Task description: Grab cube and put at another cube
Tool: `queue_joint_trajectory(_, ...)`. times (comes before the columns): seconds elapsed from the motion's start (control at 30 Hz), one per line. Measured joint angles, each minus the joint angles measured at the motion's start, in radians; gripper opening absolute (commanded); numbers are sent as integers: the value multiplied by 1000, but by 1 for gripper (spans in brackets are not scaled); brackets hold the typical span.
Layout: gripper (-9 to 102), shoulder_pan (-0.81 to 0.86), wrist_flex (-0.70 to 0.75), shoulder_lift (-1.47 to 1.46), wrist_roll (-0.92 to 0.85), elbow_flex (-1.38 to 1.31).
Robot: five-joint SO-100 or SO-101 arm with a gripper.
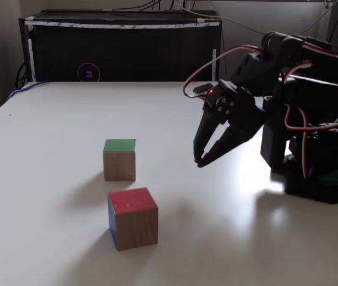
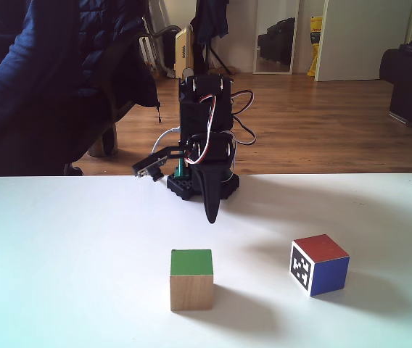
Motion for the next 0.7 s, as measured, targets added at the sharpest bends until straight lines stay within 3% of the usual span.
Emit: queue_joint_trajectory(0.7,1,26,-2,0,8,0)
